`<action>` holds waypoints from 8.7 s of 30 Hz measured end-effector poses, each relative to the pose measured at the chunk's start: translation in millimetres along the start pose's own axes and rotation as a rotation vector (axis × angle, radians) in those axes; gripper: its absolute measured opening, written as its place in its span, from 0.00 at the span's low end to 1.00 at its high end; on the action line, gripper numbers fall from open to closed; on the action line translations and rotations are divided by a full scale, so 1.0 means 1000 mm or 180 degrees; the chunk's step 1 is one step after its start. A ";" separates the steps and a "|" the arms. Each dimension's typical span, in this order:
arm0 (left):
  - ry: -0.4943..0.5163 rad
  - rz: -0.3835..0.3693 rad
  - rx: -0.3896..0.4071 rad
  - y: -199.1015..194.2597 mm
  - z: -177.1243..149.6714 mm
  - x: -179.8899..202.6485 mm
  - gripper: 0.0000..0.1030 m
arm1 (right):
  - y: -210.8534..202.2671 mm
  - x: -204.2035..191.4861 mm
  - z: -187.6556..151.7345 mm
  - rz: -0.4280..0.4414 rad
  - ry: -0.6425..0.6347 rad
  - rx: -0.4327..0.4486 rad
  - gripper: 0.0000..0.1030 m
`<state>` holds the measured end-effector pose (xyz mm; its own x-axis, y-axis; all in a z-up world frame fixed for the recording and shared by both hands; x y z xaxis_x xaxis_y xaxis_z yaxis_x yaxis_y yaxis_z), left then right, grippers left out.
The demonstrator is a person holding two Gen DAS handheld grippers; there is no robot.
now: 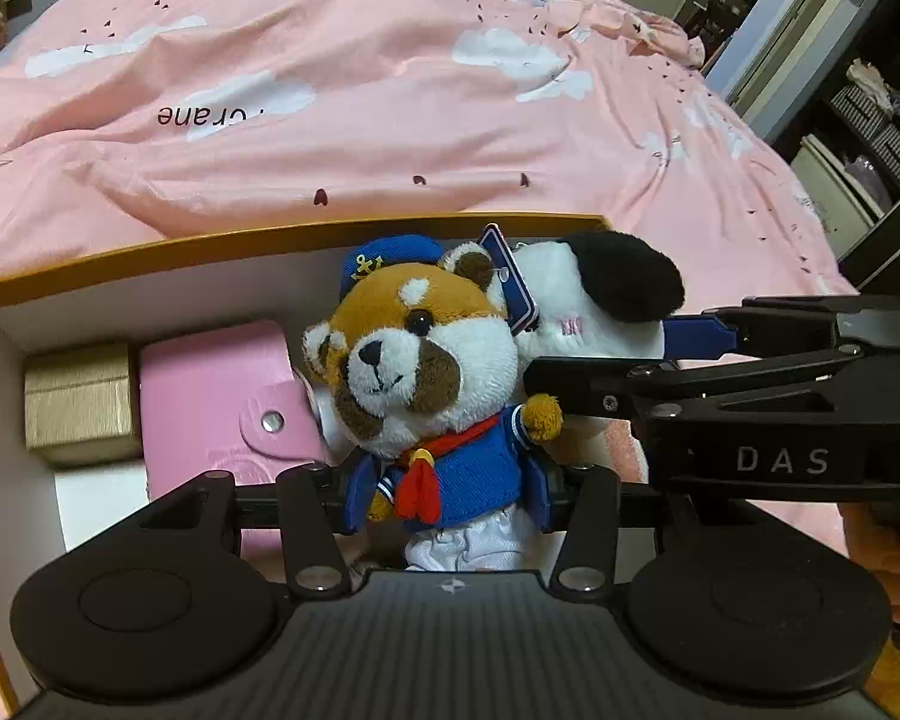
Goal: Organize objects
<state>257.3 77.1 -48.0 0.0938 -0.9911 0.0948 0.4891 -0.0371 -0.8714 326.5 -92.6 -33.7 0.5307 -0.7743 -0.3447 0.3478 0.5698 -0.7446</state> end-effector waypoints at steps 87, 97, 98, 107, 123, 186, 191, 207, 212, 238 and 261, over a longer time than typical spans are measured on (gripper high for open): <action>0.0520 -0.0222 0.0328 -0.120 -0.121 0.040 0.34 | -0.114 -0.069 -0.135 0.0135 -0.0406 0.0149 0.34; 0.0684 -0.0521 -0.0422 -0.073 -0.194 0.067 0.34 | -0.102 -0.040 -0.236 0.0043 0.0509 -0.0392 0.38; 0.0744 -0.0542 -0.0462 -0.070 -0.198 0.072 0.34 | -0.102 -0.038 -0.243 0.0025 0.0571 -0.0432 0.38; 0.0898 -0.0541 -0.0758 -0.050 -0.218 0.085 0.53 | -0.090 -0.030 -0.279 0.0123 0.0775 -0.0722 0.38; 0.0770 -0.0633 -0.0750 -0.025 -0.219 0.085 0.67 | -0.073 -0.025 -0.285 0.0133 0.0688 -0.0797 0.41; -0.0015 -0.0058 0.0694 -0.111 -0.095 0.045 0.59 | -0.122 -0.067 -0.127 -0.0341 -0.0901 0.0329 0.40; 0.0014 -0.0067 0.0472 -0.090 -0.077 0.046 0.59 | -0.105 -0.059 -0.108 -0.0357 -0.1064 0.0106 0.40; -0.0160 -0.0204 -0.0165 -0.018 -0.067 0.036 0.59 | -0.030 -0.049 -0.087 -0.0300 -0.1632 -0.0949 0.39; -0.0181 -0.0211 -0.0294 -0.008 -0.067 0.030 0.59 | -0.019 -0.047 -0.085 -0.0319 -0.1771 -0.1107 0.40; -0.0418 -0.0190 -0.0347 -0.006 -0.069 0.015 0.71 | -0.021 -0.047 -0.079 -0.0300 -0.1755 -0.1273 0.42; -0.0295 0.0698 0.1754 -0.152 -0.079 0.029 0.85 | -0.117 -0.082 -0.079 -0.0405 -0.1135 0.0339 0.76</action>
<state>117.1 44.0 48.8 0.3066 -0.9518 0.0041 0.8250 0.2635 -0.5000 180.9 -117.5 36.2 0.7069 -0.7070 -0.0193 0.4963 0.5153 -0.6987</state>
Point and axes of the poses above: each gripper's, at about its wrist camera, not at the fingertips, and y roughly the way its jaws point, x to its right, z to its top, the point moved 1 cm from there along y, roughly the way its jaws point, and after that the axes turned 12 degrees about z, right-handed, at the moved point
